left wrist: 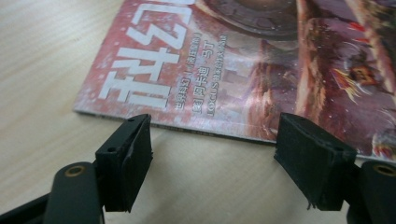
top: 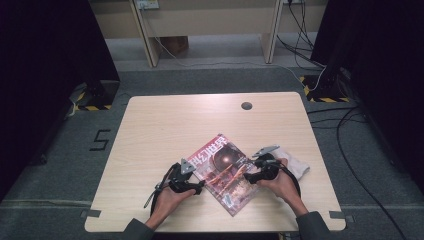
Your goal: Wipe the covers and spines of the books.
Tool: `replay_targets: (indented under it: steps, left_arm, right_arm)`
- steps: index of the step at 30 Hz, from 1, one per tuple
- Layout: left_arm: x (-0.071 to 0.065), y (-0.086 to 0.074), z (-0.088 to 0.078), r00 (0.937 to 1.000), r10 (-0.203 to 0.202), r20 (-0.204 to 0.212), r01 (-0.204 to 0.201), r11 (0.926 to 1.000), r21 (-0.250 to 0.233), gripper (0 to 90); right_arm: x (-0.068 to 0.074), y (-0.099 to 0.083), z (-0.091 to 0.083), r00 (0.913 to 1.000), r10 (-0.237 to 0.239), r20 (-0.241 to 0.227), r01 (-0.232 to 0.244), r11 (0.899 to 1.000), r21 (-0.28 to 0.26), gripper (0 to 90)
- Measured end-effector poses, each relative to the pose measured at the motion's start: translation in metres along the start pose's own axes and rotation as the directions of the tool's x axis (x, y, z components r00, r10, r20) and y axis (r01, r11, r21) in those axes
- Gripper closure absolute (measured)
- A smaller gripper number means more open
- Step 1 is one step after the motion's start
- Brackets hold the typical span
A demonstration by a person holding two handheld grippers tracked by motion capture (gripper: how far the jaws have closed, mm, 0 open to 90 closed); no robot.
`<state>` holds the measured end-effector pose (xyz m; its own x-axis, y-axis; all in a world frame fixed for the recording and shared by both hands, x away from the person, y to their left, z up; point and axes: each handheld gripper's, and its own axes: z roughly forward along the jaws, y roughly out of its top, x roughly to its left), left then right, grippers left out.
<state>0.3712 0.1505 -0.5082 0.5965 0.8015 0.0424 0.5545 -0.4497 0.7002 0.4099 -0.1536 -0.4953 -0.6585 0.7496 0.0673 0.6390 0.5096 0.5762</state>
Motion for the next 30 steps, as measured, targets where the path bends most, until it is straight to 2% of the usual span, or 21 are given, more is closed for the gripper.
replay_targets:
  steps: [1,2,3,5,11,13,16,19,21,22,23,25,30]
  left_arm:
    - [0.001,0.005,0.003,0.9996,0.016,-0.024,-0.015,0.9998,0.009,26.6]
    - [0.001,0.005,0.003,0.9996,0.016,-0.024,-0.015,0.9998,0.009,27.1]
    - [0.002,0.010,0.007,0.9984,0.023,-0.051,-0.022,0.9997,0.012,28.0]
    - [0.003,0.014,0.010,0.9966,0.034,-0.075,-0.033,0.9994,0.011,28.9]
    - [0.007,0.021,0.019,0.9914,0.048,-0.122,-0.047,0.9988,0.011,29.2]
    - [0.008,0.022,0.021,0.9920,0.038,-0.121,-0.037,0.9993,0.010,28.6]
    - [0.012,0.023,0.023,0.9948,0.013,-0.101,-0.013,0.9999,0.007,29.2]
    - [0.011,0.019,0.019,0.9984,-0.011,-0.056,0.011,0.9999,0.003,28.1]
    - [0.006,0.016,0.013,0.9995,-0.008,-0.030,0.008,1.0000,-0.001,27.2]
    - [0.006,0.016,0.013,0.9995,-0.008,-0.030,0.008,1.0000,-0.001,27.0]
    - [-0.001,0.012,0.006,1.0000,-0.003,0.006,0.003,1.0000,-0.008,26.8]
    - [-0.009,0.008,-0.002,0.9991,0.000,0.041,0.001,0.9999,-0.016,26.3]
    - [-0.029,-0.006,-0.015,0.9956,0.029,0.089,-0.028,0.9995,-0.017,26.0]
  right_arm:
    - [0.005,-0.005,-0.003,0.9999,-0.010,0.008,0.010,1.000,0.001,25.1]
    - [0.005,-0.005,-0.003,0.9999,-0.010,0.008,0.010,1.000,0.001,25.1]
    - [0.011,-0.009,-0.005,0.9998,-0.002,0.021,0.002,1.000,0.009,22.2]
    - [0.015,-0.011,-0.008,0.9994,-0.015,0.031,0.014,1.000,0.019,21.2]
    - [0.024,-0.022,-0.013,0.9995,-0.016,0.025,0.016,1.000,0.014,18.3]
    - [0.024,-0.024,-0.014,0.9997,-0.009,0.021,0.009,1.000,0.010,18.2]
    - [0.027,-0.030,-0.016,0.9998,-0.012,0.015,0.012,1.000,-0.001,18.2]
    - [0.028,-0.033,-0.018,0.9998,-0.018,0.009,0.018,1.000,-0.013,19.0]
    - [0.027,-0.034,-0.019,0.9999,-0.013,0.003,0.013,1.000,-0.022,21.8]
    - [0.027,-0.034,-0.019,0.9999,-0.013,0.003,0.013,1.000,-0.022,21.8]
    - [0.025,-0.037,-0.021,0.9999,-0.013,0.002,0.013,0.999,-0.035,24.6]
    - [0.025,-0.040,-0.023,0.9999,-0.014,-0.010,0.013,0.999,-0.036,24.6]
    - [0.027,-0.045,-0.026,0.9993,-0.035,-0.016,0.034,0.999,-0.038,23.7]
